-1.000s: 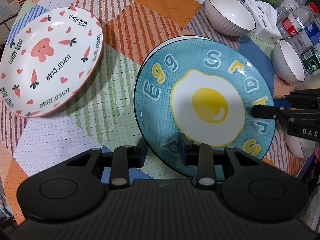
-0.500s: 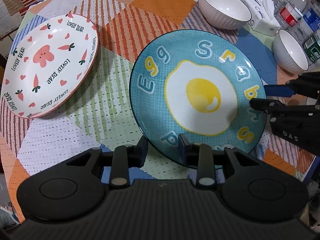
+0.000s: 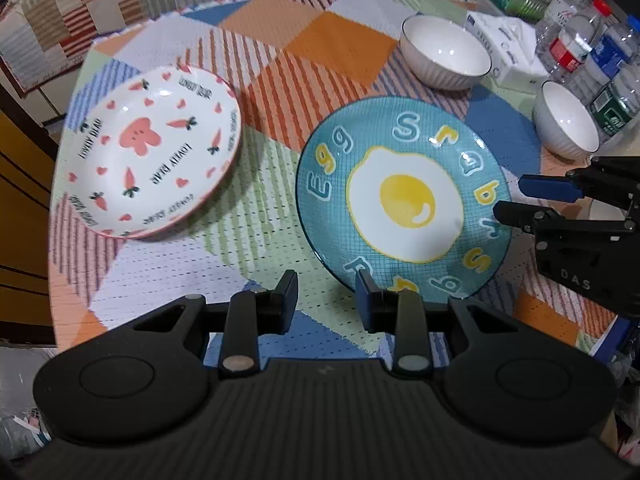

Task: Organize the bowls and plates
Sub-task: 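Lift the egg plate with both grippers and carry it over the sun plate, then lower the egg plate onto the sun plate and open both grippers, then grip the pink bunny plate rim with both grippers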

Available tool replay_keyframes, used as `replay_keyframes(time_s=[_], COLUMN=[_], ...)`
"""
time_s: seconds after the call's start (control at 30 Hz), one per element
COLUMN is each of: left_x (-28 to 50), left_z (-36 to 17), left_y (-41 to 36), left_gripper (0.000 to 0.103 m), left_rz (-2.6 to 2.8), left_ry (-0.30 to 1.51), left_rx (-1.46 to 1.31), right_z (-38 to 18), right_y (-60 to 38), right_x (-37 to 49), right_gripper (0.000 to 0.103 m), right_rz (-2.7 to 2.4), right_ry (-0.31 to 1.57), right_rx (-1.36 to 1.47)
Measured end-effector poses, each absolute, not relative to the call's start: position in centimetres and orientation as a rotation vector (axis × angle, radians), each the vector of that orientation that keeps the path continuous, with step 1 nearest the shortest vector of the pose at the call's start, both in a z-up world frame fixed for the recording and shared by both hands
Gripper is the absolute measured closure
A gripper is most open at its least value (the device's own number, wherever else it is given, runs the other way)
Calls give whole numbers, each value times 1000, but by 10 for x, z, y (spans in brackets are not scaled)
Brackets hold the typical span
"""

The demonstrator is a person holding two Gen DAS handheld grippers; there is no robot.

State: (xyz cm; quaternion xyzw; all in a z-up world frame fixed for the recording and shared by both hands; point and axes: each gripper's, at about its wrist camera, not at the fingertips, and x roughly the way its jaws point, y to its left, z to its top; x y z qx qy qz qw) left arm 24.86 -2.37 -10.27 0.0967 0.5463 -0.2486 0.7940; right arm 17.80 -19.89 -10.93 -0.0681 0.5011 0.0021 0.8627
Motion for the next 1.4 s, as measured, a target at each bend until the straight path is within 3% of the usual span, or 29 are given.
replay_keyframes(time_s=[0.3,0.37,0.57,0.87,1.1,1.4], left_x=[233,228,235,266,306,328], left_z=[-72,-65,-54,-32,-31,-79], left_y=[0,4,26,74,96,108], left_gripper=[68,60,50,15,13,13], left_rz=[-503,-491,-470,-395,-350,-327], left_ry=[1112,1055,1010,925,926,955], left_rx=[223,264,247,243,274,216], right_z=[-70,-61,-38,-10,-22,-95], right_y=[-188,-183,-158,-119,-112,-115], right_x=[167,165,172,209,259,323], right_gripper=[61,56,42,31,30,30], right_rz=[132,178,278,425,417,410], right_ry=[965,944,873,796,773,974], right_rx=[-31,-17,-85,-175,-101,80])
